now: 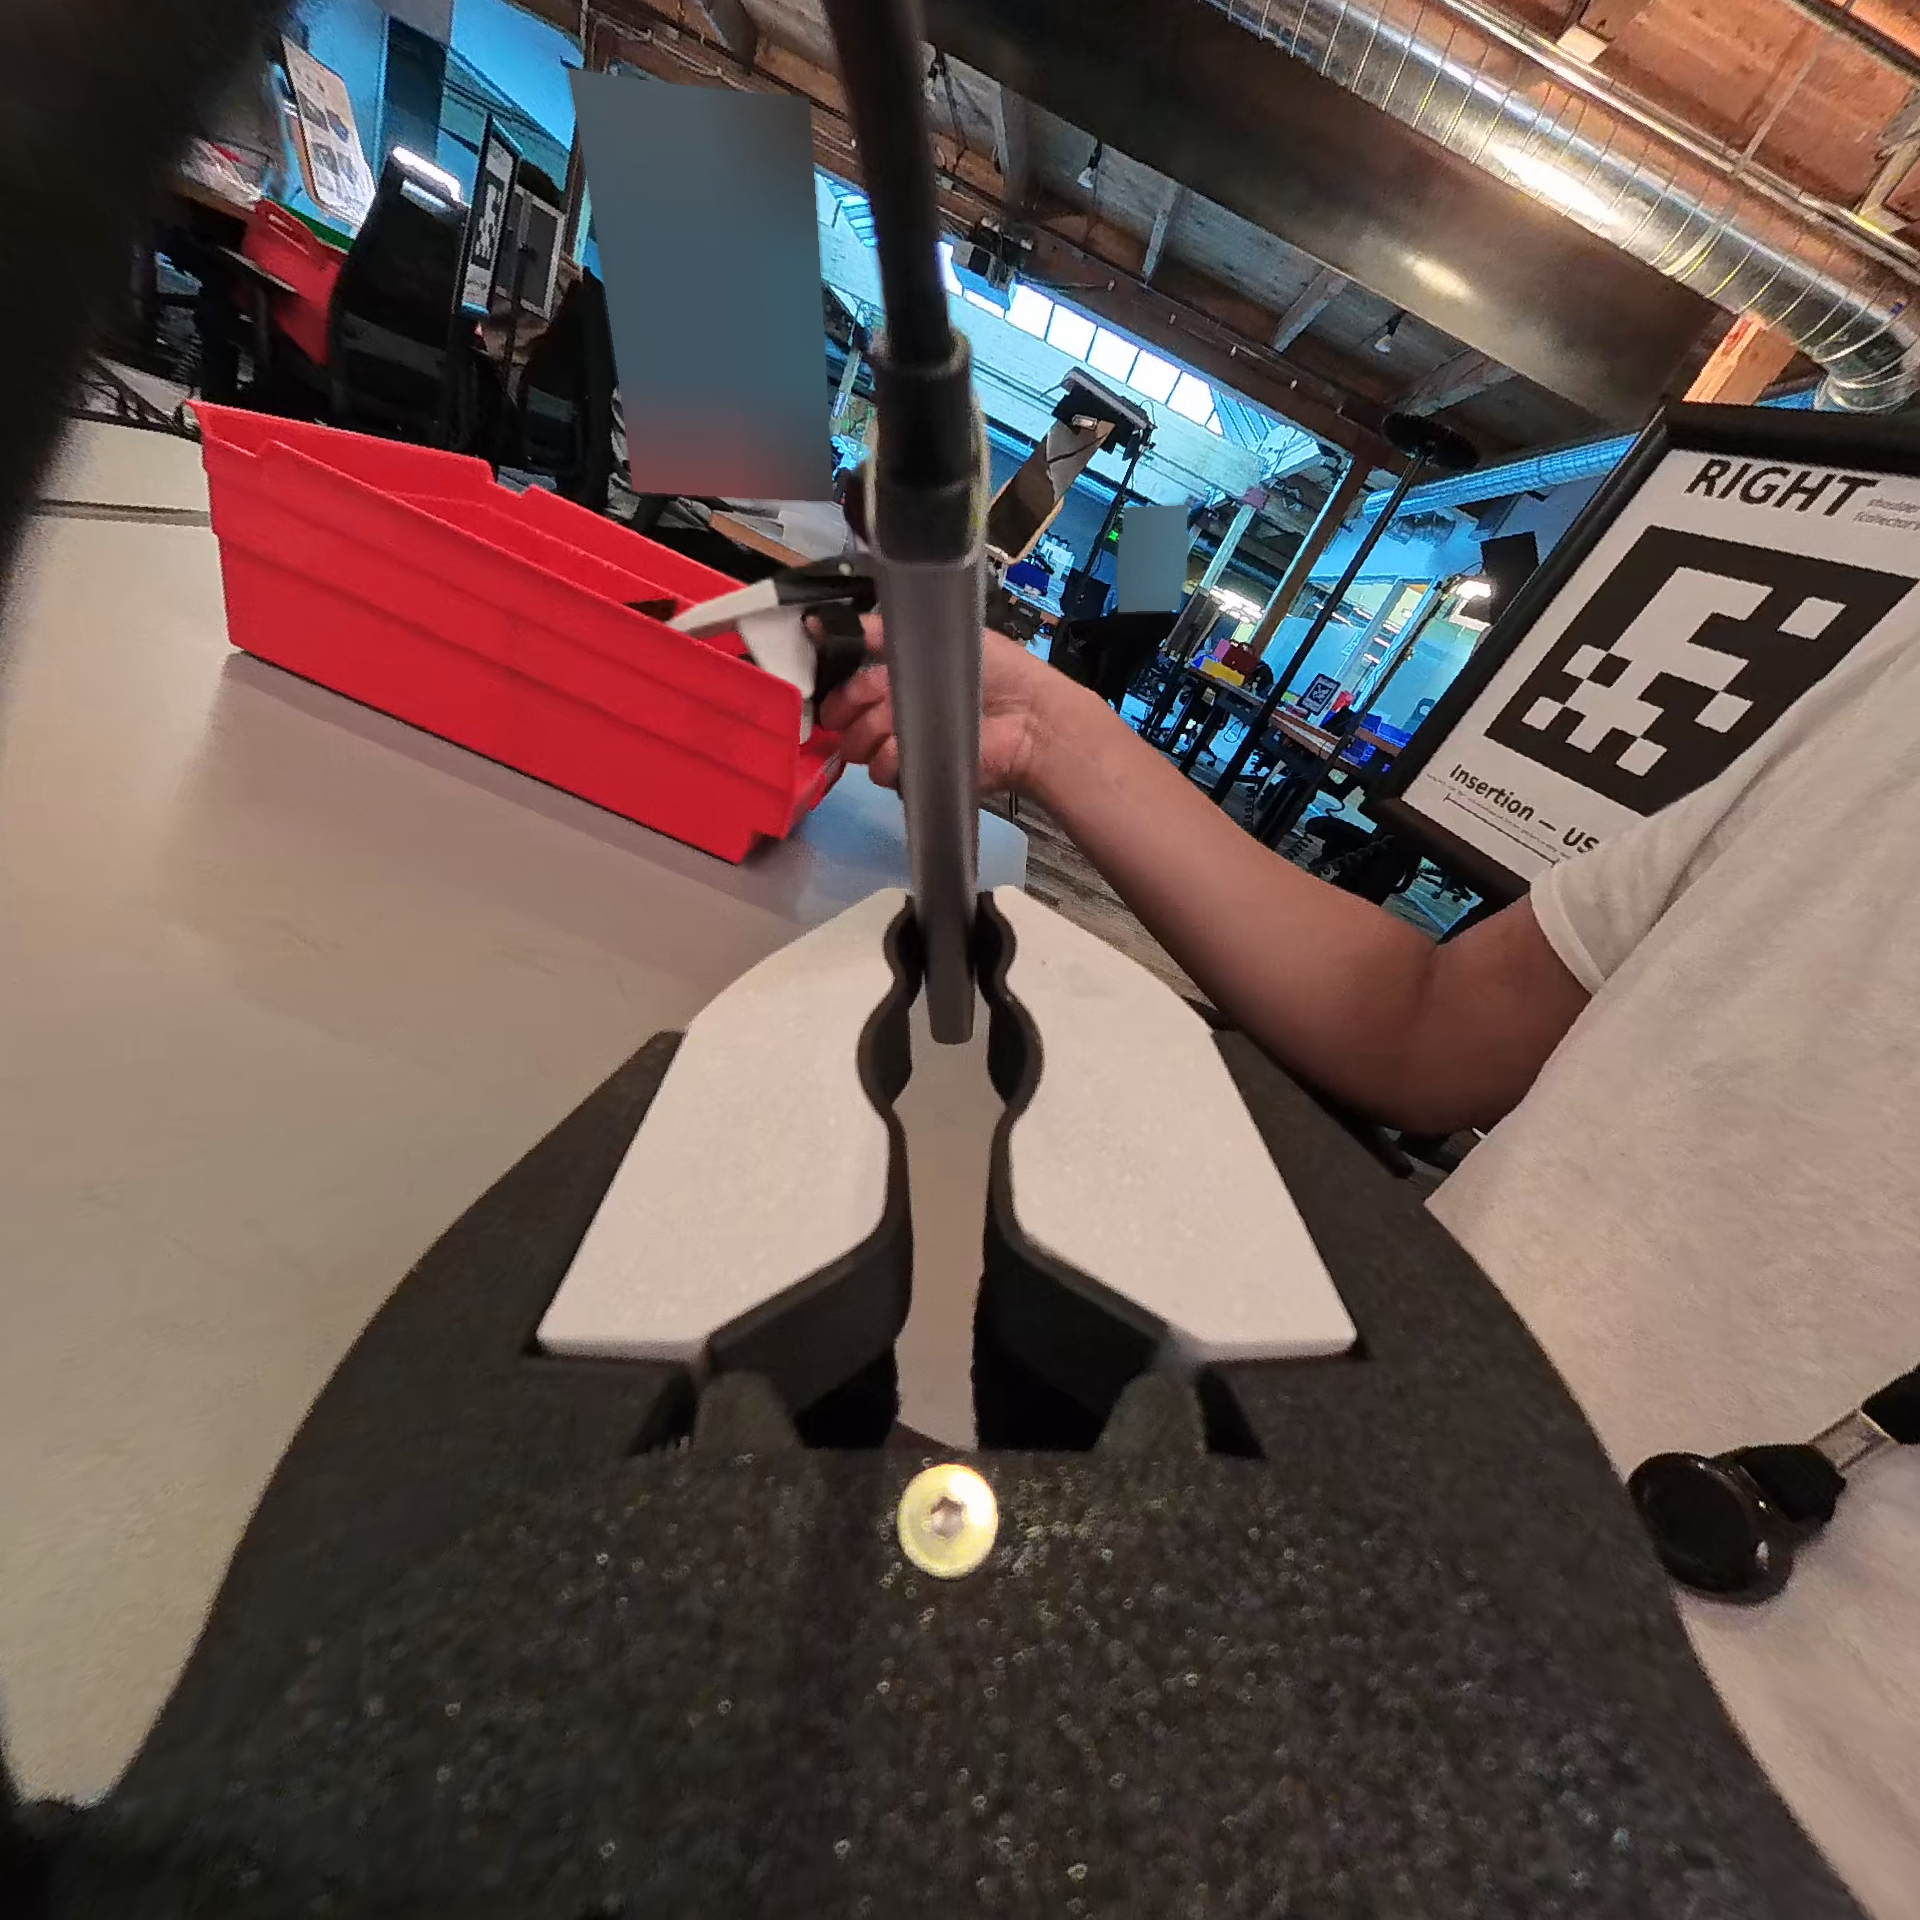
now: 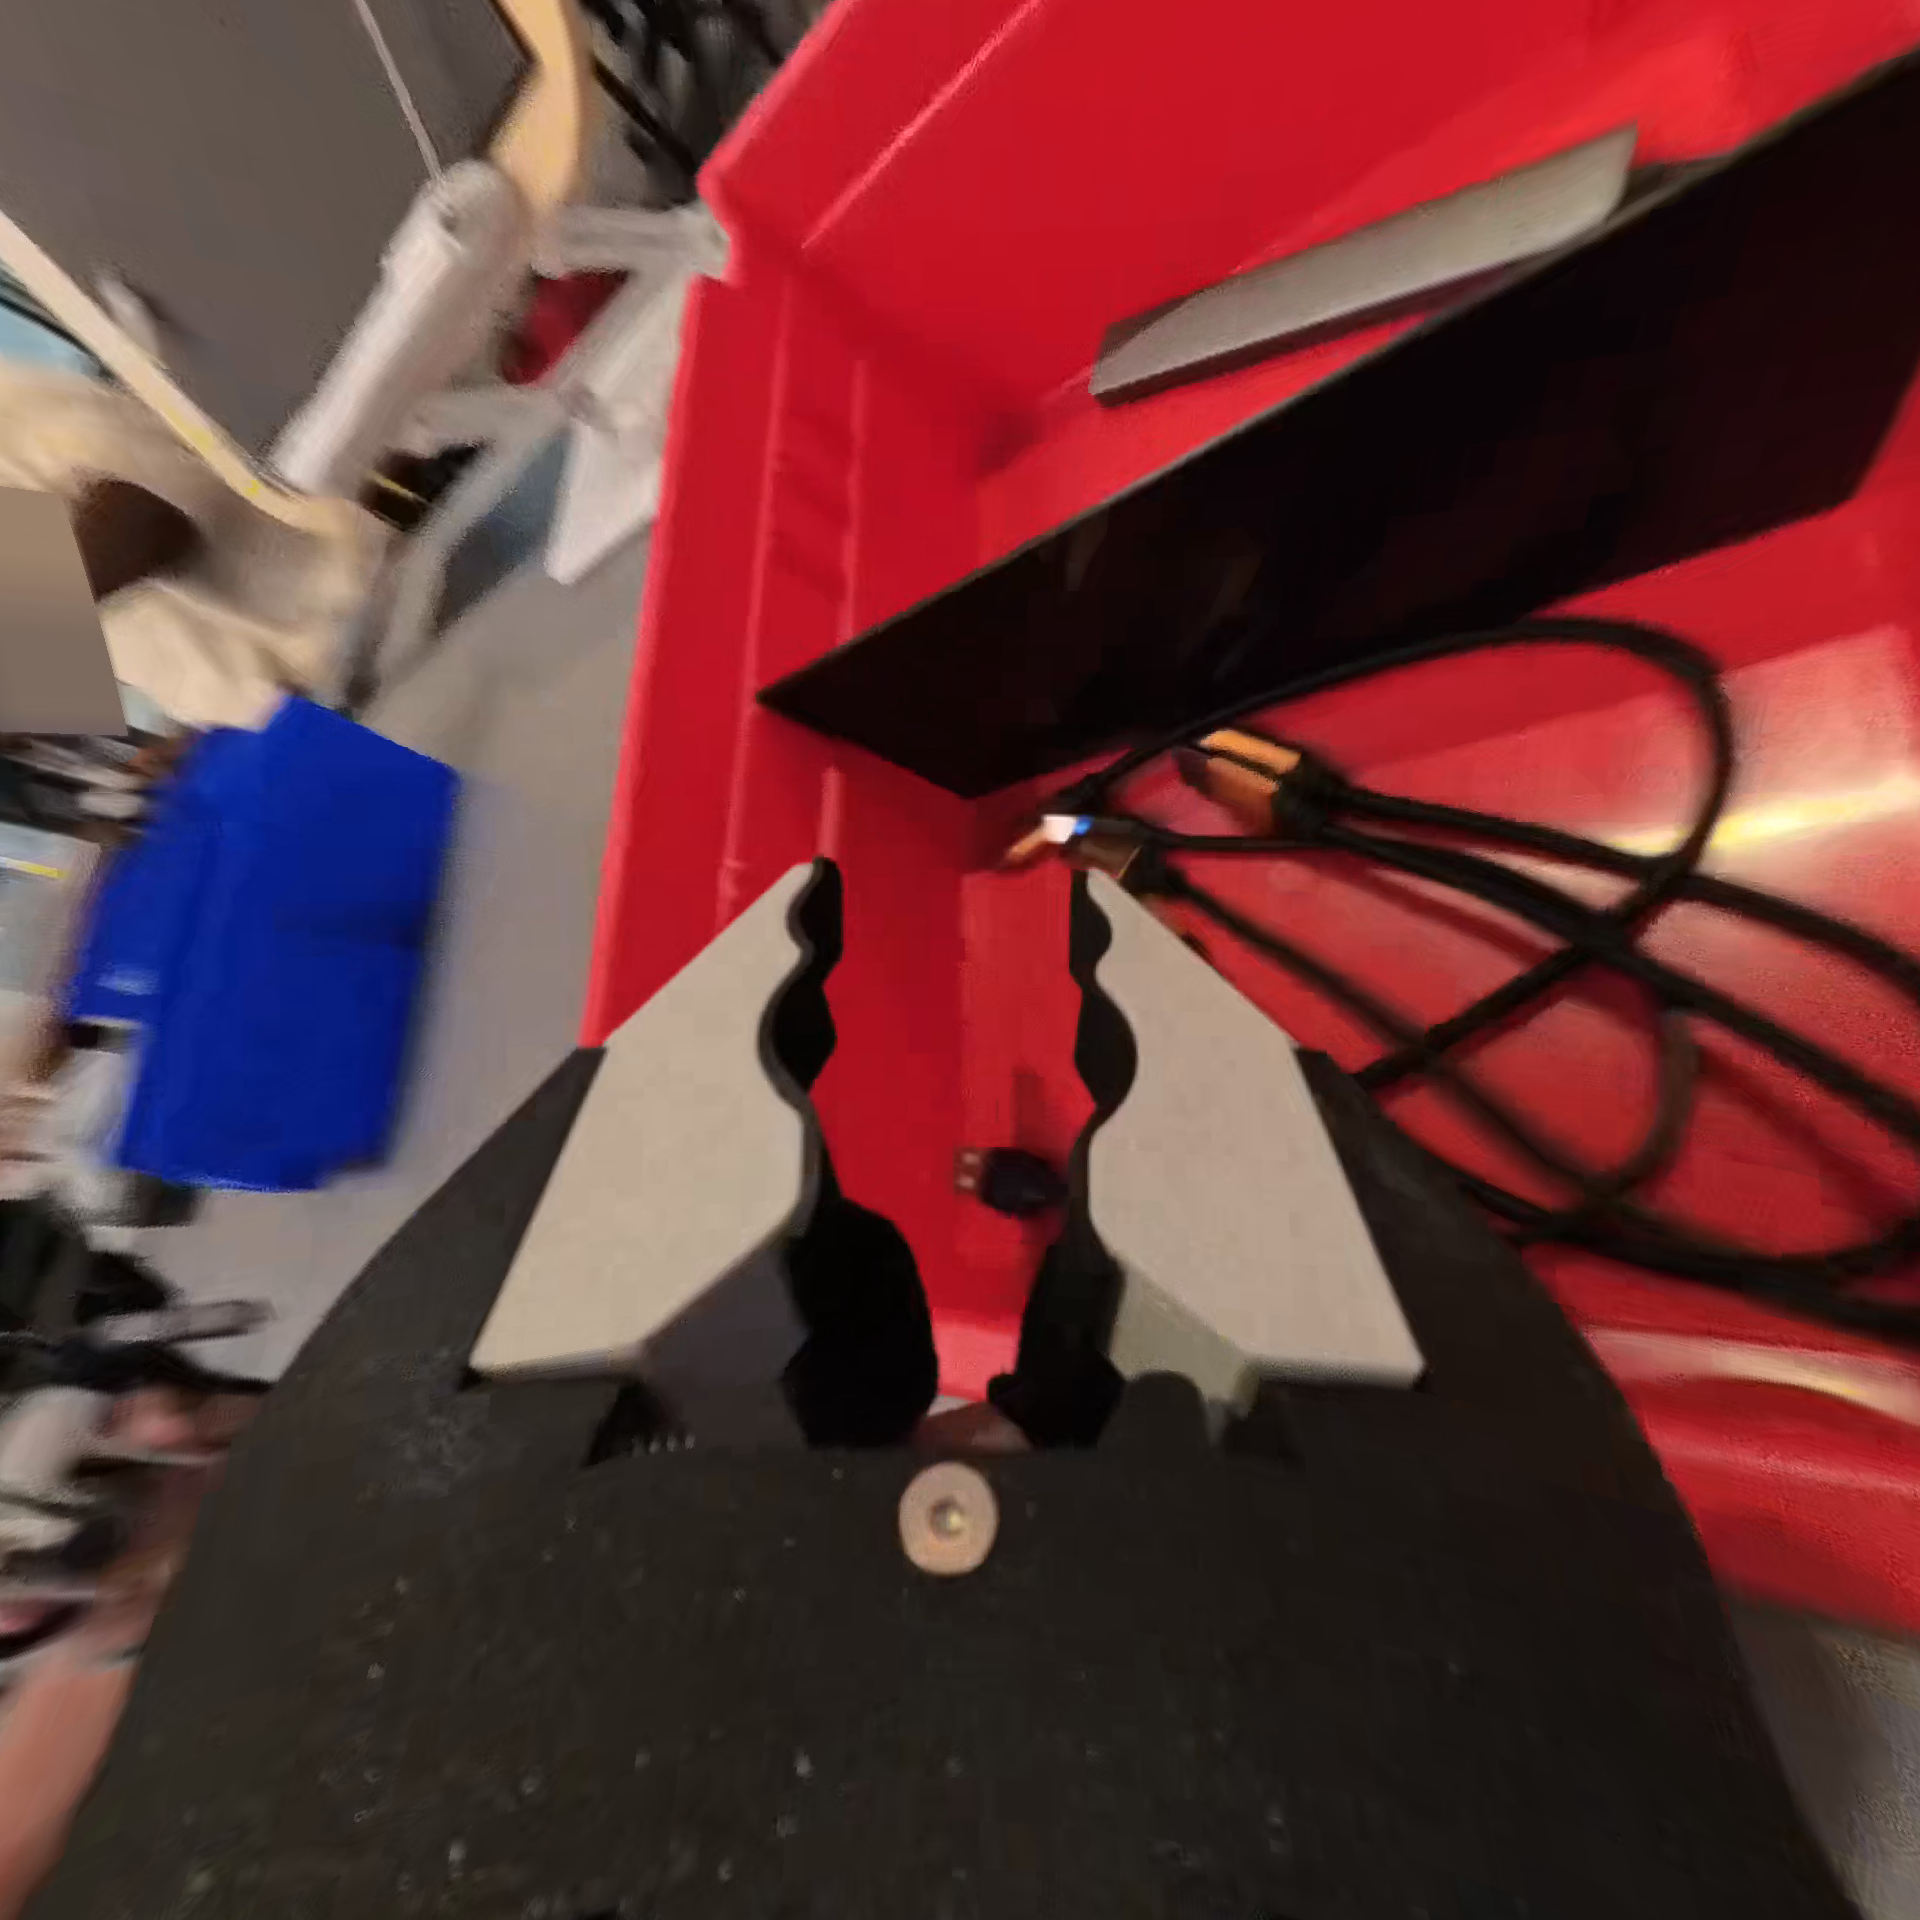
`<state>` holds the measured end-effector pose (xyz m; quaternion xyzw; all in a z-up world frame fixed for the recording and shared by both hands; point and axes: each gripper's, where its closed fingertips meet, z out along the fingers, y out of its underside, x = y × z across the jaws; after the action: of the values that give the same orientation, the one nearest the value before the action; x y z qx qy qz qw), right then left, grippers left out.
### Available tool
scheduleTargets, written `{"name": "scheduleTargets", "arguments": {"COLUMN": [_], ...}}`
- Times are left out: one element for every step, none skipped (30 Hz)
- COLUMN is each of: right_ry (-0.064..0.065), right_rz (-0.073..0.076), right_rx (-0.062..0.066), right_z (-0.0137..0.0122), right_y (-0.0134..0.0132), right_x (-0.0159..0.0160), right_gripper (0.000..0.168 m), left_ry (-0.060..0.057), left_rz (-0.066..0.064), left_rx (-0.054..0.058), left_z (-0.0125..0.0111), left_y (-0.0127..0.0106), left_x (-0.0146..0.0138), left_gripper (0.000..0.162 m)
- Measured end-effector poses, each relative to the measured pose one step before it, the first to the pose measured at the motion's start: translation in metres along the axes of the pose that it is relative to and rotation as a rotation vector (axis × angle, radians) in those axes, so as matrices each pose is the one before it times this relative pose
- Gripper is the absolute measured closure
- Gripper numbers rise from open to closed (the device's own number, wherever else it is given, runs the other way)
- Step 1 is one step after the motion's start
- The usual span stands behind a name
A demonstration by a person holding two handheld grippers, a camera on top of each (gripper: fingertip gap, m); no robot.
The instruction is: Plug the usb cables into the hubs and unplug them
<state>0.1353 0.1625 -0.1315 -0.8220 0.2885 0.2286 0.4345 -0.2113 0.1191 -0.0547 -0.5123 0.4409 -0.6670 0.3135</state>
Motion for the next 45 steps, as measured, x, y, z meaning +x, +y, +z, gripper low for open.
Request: {"name": "scheduleTargets", "arguments": {"right_ry": [0.0722,0.0826,0.0590,0.0312,0.0485,0.0491,0.0362,0.0221,0.0006,-0.0204,-0.0371,-0.0656,-0.1103,-0.1440,-0.1437,-0.1520,-0.1324,-0.1038,-0.0799,-0.0625,-0.0509,-0.0425,-0.0345,-0.0379,-0.0319,-0.0226,-0.0167,-0.0164,-0.0044,0.0042,-0.0106,0.0132,0.0138,0.0114,0.0170,0.0260,0.0340,0.0418,0.0587,0.0732,0.0833,0.0878,0.1030,0.0943,0.0660], "right_rz": [-0.0683,-0.0751,-0.0762,-0.0568,-0.0534,-0.0559,-0.0490,-0.0379,-0.0410,-0.0545,-0.0683,-0.0804,-0.0807,-0.0636,-0.0290,-0.0077,0.0015,0.0054,0.0000,-0.0022,-0.0022,0.0001,0.0107,0.0092,0.0113,0.0165,0.0126,0.0108,0.0110,-0.0030,-0.0207,-0.0293,-0.0092,0.0076,0.0079,-0.0003,-0.0064,-0.0091,-0.0149,-0.0223,-0.0320,-0.0356,-0.0246,-0.0014,0.0261], "right_rx": [-0.0177,-0.0303,-0.0352,-0.0408,-0.0528,-0.0440,-0.0151,0.0158,0.0429,0.0763,0.0999,0.0993,0.0832,0.0647,0.0481,0.0316,0.0195,0.0158,0.0035,0.0026,0.0062,0.0057,0.0067,-0.0039,-0.0106,-0.0001,0.0013,-0.0071,-0.0273,-0.0478,-0.0100,0.0165,0.0211,0.0139,0.0101,0.0146,0.0163,0.0130,0.0129,0.0067,-0.0110,-0.0123,0.0148,0.0253,0.0293], "right_z": [-0.00357,-0.00347,-0.00289,-0.00255,-0.00215,-0.00203,-0.00385,-0.00652,-0.00854,-0.01032,-0.01120,-0.01015,-0.00746,-0.00333,0.00291,0.00809,0.01308,0.01691,0.01845,0.01898,0.01794,0.01607,0.01405,0.01130,0.00923,0.00716,0.00563,0.00452,0.00392,0.00242,0.00054,-0.00104,-0.00264,-0.00404,-0.00607,-0.00866,-0.01143,-0.01391,-0.01630,-0.01795,-0.01860,-0.01824,-0.01843,-0.01807,-0.01660], "right_y": [0.00012,0.00183,0.00324,0.00480,0.00688,0.00588,0.00090,-0.00360,-0.00892,-0.01489,-0.01925,-0.01974,-0.01777,-0.01533,-0.01297,-0.01042,-0.00751,-0.00580,-0.00298,-0.00199,-0.00168,-0.00068,-0.00006,0.00211,0.00299,0.00098,0.00112,0.00293,0.00646,0.00865,0.00288,-0.00067,-0.00231,-0.00221,-0.00254,-0.00389,-0.00535,-0.00632,-0.00770,-0.00776,-0.00572,-0.00505,-0.00825,-0.00972,-0.01005], "right_x": [0.00961,0.01118,0.00716,0.00353,0.00587,0.00510,0.00287,0.00054,-0.00429,-0.00978,-0.01466,-0.02144,-0.03048,-0.03702,-0.03740,-0.03783,-0.03302,-0.02633,-0.02059,-0.01618,-0.01293,-0.01008,-0.00711,-0.00641,-0.00450,-0.00228,-0.00123,-0.00094,0.00140,0.00219,-0.00180,0.00076,0.00172,0.00288,0.00440,0.00575,0.00688,0.00793,0.01049,0.01289,0.01474,0.01562,0.01931,0.02068,0.01906], "right_gripper": [0.124,0.121,0.124,0.125,0.122,0.118,0.119,0.120,0.121,0.122,0.125,0.127,0.127,0.127,0.126,0.125,0.124,0.123,0.122,0.121,0.121,0.121,0.121,0.120,0.120,0.123,0.127,0.129,0.134,0.155,0.161,0.162,0.161,0.161,0.161,0.161,0.161,0.161,0.162,0.162,0.161,0.161,0.161,0.161,0.161], "left_ry": [0.0023,0.0035,0.0022,-0.0002,0.0009,0.0027,0.0008,-0.0016,-0.0037,-0.0056,-0.0055,-0.0024,-0.0002,-0.0002,-0.0007,-0.0023,-0.0022,-0.0013,-0.0007,0.0003,0.0013,0.0020,0.0011,0.0012,0.0005,0.0007,0.0032,-0.0001,-0.0072,-0.0095,-0.0056,0.0006,0.0012,-0.0033,-0.0127,-0.0162,-0.0124,-0.0074,-0.0010,0.0030,0.0064,0.0127,0.0149,0.0131,0.0132], "left_rz": [0.0015,0.0016,0.0035,0.0044,0.0017,-0.0021,-0.0017,0.0009,0.0034,0.0057,0.0063,0.0028,-0.0027,-0.0050,-0.0044,-0.0023,-0.0001,0.0029,0.0054,0.0061,0.0068,0.0084,0.0100,0.0080,0.0041,0.0001,-0.0026,-0.0015,0.0030,0.0070,0.0067,0.0023,-0.0029,-0.0018,0.0011,0.0086,0.0162,0.0183,0.0161,0.0120,0.0075,0.0024,-0.0021,-0.0013,-0.0009], "left_rx": [-0.0028,-0.0053,-0.0048,-0.0023,-0.0009,-0.0007,0.0006,0.0006,-0.0002,0.0012,0.0034,0.0028,-0.0006,-0.0011,-0.0017,-0.0047,-0.0091,-0.0105,-0.0100,-0.0112,-0.0127,-0.0141,-0.0113,-0.0080,-0.0052,-0.0023,-0.0037,-0.0072,-0.0123,-0.0163,-0.0168,-0.0064,0.0117,0.0160,0.0096,0.0035,0.0021,0.0034,0.0043,0.0064,0.0107,0.0160,0.0210,0.0208,0.0130], "left_z": [0.00031,0.00038,0.00041,0.00039,0.00059,0.00057,0.00053,0.00031,0.00005,-0.00009,-0.00033,-0.00043,-0.00021,-0.00015,-0.00005,0.00023,0.00063,0.00080,0.00088,0.00094,0.00099,0.00098,0.00087,0.00090,0.00077,0.00068,0.00075,0.00056,0.00079,0.00093,0.00087,0.00046,-0.00036,-0.00075,-0.00095,-0.00104,-0.00125,-0.00119,-0.00115,-0.00085,-0.00073,-0.00078,-0.00085,-0.00084,-0.00063], "left_y": [0.00034,0.00065,0.00069,0.00046,0.00024,0.00024,0.00013,0.00012,-0.00007,-0.00048,-0.00089,-0.00082,-0.00038,0.00006,0.00039,0.00082,0.00148,0.00169,0.00163,0.00195,0.00200,0.00225,0.00187,0.00128,0.00094,0.00062,0.00081,0.00131,0.00214,0.00264,0.00274,0.00094,-0.00198,-0.00302,-0.00237,-0.00154,-0.00103,-0.00122,-0.00130,-0.00167,-0.00215,-0.00288,-0.00330,-0.00303,-0.00192], "left_x": [0.00051,0.00081,0.00080,0.00044,0.00042,0.00046,0.00009,-0.00012,-0.00047,-0.00060,-0.00055,-0.00046,-0.00038,-0.00063,-0.00066,-0.00074,-0.00056,-0.00010,0.00036,0.00088,0.00119,0.00142,0.00153,0.00135,0.00107,0.00069,0.00070,0.00003,-0.00070,-0.00086,-0.00045,0.00012,0.00058,-0.00004,-0.00127,-0.00175,-0.00114,-0.00034,0.00051,0.00107,0.00143,0.00252,0.00298,0.00264,0.00230], "left_gripper": [0.153,0.153,0.153,0.153,0.153,0.153,0.153,0.153,0.153,0.153,0.153,0.153,0.153,0.153,0.153,0.153,0.153,0.153,0.153,0.153,0.153,0.153,0.153,0.153,0.153,0.153,0.153,0.153,0.153,0.153,0.152,0.152,0.150,0.145,0.140,0.137,0.134,0.133,0.133,0.134,0.135,0.137,0.138,0.138,0.138]}}
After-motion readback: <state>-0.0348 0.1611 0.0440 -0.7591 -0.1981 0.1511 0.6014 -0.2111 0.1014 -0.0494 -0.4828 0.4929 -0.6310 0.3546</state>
